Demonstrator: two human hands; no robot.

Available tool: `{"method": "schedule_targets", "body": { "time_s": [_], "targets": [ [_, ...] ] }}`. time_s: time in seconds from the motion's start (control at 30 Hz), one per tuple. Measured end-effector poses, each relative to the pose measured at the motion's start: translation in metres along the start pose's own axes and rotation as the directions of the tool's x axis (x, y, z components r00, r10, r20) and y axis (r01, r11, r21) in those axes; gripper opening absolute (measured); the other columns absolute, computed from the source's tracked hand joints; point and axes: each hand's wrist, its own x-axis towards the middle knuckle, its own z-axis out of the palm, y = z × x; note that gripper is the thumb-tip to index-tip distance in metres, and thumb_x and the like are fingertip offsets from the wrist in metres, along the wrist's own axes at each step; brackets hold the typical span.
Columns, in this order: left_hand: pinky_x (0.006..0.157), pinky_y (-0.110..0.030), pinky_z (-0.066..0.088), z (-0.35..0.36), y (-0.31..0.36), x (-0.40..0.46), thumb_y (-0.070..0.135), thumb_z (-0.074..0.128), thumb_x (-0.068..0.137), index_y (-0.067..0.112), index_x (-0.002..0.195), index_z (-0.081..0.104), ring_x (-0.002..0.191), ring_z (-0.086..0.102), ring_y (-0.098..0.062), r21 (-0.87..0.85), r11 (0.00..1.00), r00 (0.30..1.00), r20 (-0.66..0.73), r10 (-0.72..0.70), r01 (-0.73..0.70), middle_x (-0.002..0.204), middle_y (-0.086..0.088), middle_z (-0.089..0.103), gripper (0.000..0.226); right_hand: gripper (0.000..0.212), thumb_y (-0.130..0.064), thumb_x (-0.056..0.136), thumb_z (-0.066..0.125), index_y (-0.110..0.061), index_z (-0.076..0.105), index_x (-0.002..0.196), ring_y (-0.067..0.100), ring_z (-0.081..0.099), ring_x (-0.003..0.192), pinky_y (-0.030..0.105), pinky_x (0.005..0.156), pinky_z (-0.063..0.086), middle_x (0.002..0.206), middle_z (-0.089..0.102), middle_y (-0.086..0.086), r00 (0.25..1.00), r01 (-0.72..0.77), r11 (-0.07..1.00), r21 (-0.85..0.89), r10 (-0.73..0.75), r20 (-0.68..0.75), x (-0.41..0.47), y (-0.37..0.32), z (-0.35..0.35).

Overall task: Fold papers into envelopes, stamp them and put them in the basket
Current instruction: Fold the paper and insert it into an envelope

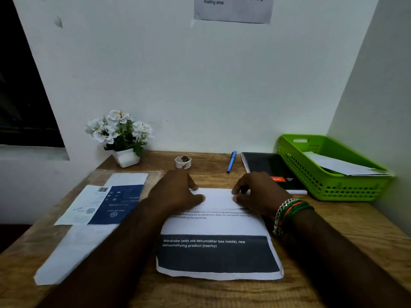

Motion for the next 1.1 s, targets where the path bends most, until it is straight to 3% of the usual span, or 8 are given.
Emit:
{"method": "schedule_targets", "body": {
  "time_s": [0.13,0.2,0.27,0.33,0.5,0.73,0.93,1.1],
  "targets": [
    [0.086,-0.033,0.053,-0.006,0.006,-0.006,0.057,0.078,0.082,0.015,0.101,0.071,0.104,0.064,-0.020,0.199,0.977,0.994,-0.089,-0.066,0.083,0.107,-0.001,0.069,0.047,0.012,-0.028,0.082,0.081,-0.025,0.078,0.093,0.006,0.064,0.083,0.018,0.074,0.048,0.093,0.070,-0.004,1.000,-0.031,0.999,0.010,0.031,0.000,0.001,-0.002,0.002],
    [0.093,-0.037,0.053,0.004,0.015,-0.008,0.063,0.076,0.081,0.018,0.105,0.071,0.108,0.062,-0.019,0.144,0.989,0.999,-0.048,0.014,-0.007,0.110,0.001,0.066,0.051,0.013,-0.028,0.081,0.082,-0.026,0.078,0.093,0.005,0.063,0.081,0.019,0.073,0.048,0.092,0.070,-0.005,0.999,-0.033,0.999,0.005,0.033,0.002,0.002,-0.003,0.001],
    [0.101,-0.041,0.049,0.015,0.025,-0.010,0.064,0.073,0.083,0.026,0.122,0.070,0.118,0.055,-0.017,0.038,0.991,0.990,0.055,0.129,-0.132,0.121,0.004,0.059,0.055,0.013,-0.029,0.081,0.082,-0.026,0.077,0.093,0.005,0.063,0.082,0.019,0.074,0.050,0.092,0.069,-0.005,1.000,-0.027,1.000,-0.002,0.027,0.008,0.002,-0.003,-0.001],
    [0.106,-0.045,0.044,0.021,0.033,-0.011,0.064,0.066,0.088,0.033,0.137,0.061,0.127,0.047,-0.017,0.094,0.974,0.974,0.109,0.197,-0.208,0.133,0.005,0.052,0.058,0.014,-0.029,0.082,0.082,-0.026,0.077,0.095,0.005,0.063,0.086,0.018,0.074,0.048,0.093,0.066,-0.008,1.000,-0.024,1.000,0.000,0.024,0.017,0.001,-0.002,-0.001],
    [0.110,-0.054,0.035,0.020,0.027,-0.007,0.072,0.060,0.087,0.039,0.141,0.049,0.137,0.039,-0.017,0.124,0.979,0.982,0.120,0.144,-0.159,0.142,0.009,0.043,0.064,0.031,-0.035,0.086,0.077,-0.025,0.066,0.113,0.012,0.056,0.106,0.024,0.090,0.044,0.108,0.056,-0.007,0.998,0.044,0.998,-0.048,-0.042,0.037,0.000,0.005,0.002],
    [0.109,-0.053,0.034,0.021,0.027,-0.005,0.071,0.064,0.085,0.041,0.139,0.049,0.136,0.036,-0.019,0.089,0.988,0.984,0.133,0.116,-0.128,0.136,0.007,0.043,0.064,0.039,-0.036,0.086,0.076,-0.022,0.067,0.120,0.015,0.059,0.105,0.032,0.098,0.049,0.106,0.055,-0.006,0.997,0.062,0.997,-0.054,-0.059,0.051,0.003,0.005,0.000],
    [0.108,-0.052,0.035,0.023,0.027,-0.007,0.072,0.065,0.083,0.041,0.141,0.045,0.140,0.034,-0.019,0.076,0.990,0.989,0.095,0.112,-0.119,0.143,0.008,0.039,0.069,0.040,-0.040,0.088,0.073,-0.025,0.067,0.125,0.015,0.059,0.110,0.028,0.096,0.047,0.116,0.061,-0.003,0.996,0.051,0.992,-0.119,-0.042,0.081,0.006,0.003,-0.001],
    [0.112,-0.055,0.032,0.020,0.029,-0.007,0.071,0.066,0.083,0.043,0.145,0.041,0.144,0.032,-0.021,0.077,0.992,0.989,0.113,0.093,-0.103,0.151,0.007,0.038,0.073,0.027,-0.030,0.084,0.078,-0.022,0.071,0.108,0.009,0.060,0.095,0.020,0.078,0.043,0.103,0.064,-0.007,0.998,0.036,0.997,0.066,-0.039,0.040,0.004,0.003,0.004]
  ]
}}
